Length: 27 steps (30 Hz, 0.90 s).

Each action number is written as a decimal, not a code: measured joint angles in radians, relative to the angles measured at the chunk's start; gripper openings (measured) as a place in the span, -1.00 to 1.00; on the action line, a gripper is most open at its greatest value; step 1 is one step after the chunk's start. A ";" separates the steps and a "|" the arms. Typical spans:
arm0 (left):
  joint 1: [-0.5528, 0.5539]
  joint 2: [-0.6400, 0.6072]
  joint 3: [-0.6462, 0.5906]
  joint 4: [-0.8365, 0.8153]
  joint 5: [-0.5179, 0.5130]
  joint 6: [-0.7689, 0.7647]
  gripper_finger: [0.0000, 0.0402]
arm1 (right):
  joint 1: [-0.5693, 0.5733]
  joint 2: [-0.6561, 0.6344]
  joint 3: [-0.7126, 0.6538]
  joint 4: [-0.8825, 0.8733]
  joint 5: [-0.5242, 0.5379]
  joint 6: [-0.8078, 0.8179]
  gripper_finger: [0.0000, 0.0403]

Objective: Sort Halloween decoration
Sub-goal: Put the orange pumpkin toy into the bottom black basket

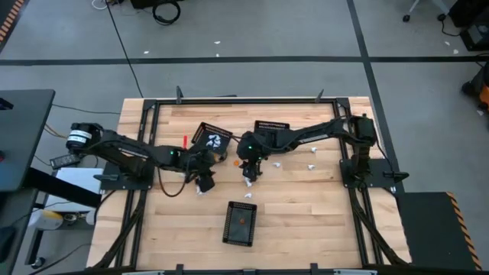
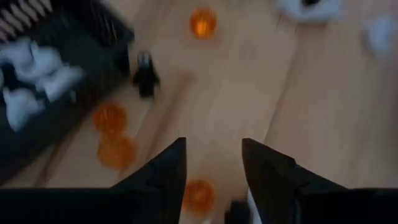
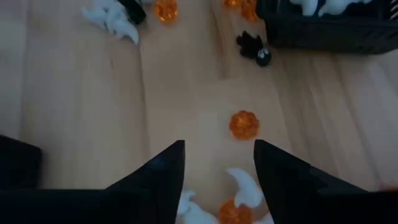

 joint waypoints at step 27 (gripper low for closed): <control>0.000 0.213 0.011 0.288 -0.008 0.138 -0.08 | -0.020 0.156 0.014 0.107 -0.008 -0.202 0.05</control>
